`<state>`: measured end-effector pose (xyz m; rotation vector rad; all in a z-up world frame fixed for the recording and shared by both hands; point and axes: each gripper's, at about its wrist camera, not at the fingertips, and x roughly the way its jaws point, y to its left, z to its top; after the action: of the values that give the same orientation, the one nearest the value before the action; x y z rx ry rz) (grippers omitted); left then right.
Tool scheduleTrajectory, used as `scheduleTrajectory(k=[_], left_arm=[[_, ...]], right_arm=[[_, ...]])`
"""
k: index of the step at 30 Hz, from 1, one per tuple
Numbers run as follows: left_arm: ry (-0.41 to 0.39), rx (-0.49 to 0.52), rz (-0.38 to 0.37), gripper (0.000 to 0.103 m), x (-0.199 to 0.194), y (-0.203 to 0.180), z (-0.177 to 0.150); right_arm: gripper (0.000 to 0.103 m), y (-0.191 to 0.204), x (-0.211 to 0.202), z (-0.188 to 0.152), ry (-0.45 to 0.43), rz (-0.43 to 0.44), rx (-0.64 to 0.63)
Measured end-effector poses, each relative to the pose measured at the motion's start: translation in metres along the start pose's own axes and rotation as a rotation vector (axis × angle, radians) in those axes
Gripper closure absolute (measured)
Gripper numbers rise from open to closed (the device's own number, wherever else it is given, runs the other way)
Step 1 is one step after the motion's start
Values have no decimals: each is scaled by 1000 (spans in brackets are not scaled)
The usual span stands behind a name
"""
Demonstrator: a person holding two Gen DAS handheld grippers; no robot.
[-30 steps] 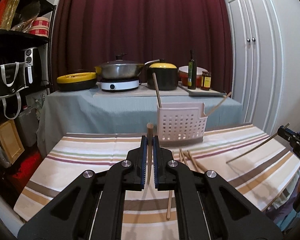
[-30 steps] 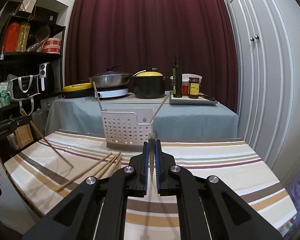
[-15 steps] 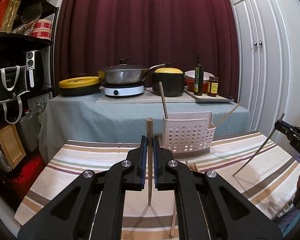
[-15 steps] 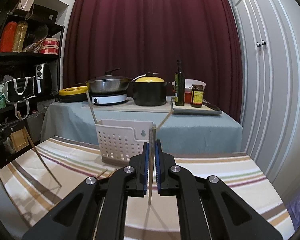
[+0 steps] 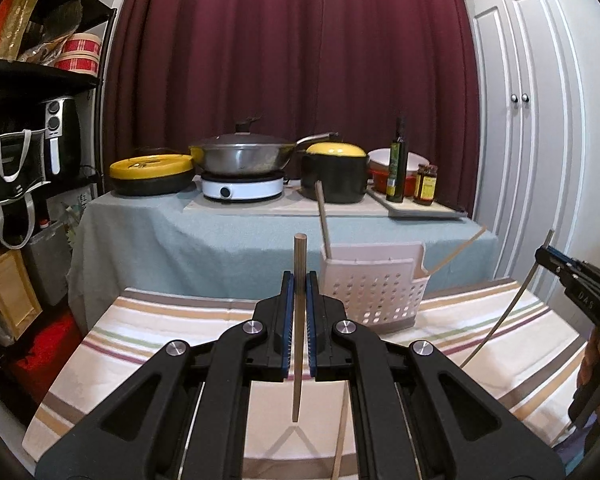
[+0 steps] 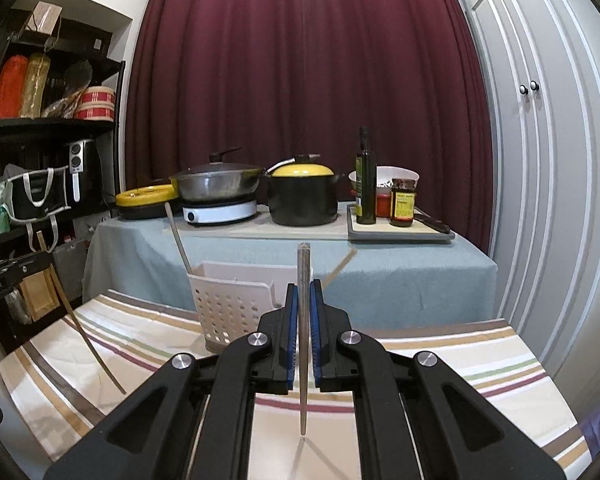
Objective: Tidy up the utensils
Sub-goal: 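Lift both chopsticks and lower them upright into the white utensil holder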
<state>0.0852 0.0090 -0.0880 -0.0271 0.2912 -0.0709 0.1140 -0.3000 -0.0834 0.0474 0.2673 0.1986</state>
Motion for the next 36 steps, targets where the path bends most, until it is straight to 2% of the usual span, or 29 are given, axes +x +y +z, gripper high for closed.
scheduleTrajectory(k=[14, 24, 30, 36], left_arm=[[-148, 20, -86, 97, 23, -26, 84], [-212, 10, -128, 97, 58, -43, 132], [-214, 15, -124, 97, 83, -50, 138], [-181, 31, -109, 97, 112, -53, 120]], right_arm=[[96, 12, 17, 71, -121, 55, -50], [96, 11, 49, 116, -196, 88, -34], [96, 11, 79, 116, -174, 102, -25], [96, 10, 108, 95, -124, 108, -12]])
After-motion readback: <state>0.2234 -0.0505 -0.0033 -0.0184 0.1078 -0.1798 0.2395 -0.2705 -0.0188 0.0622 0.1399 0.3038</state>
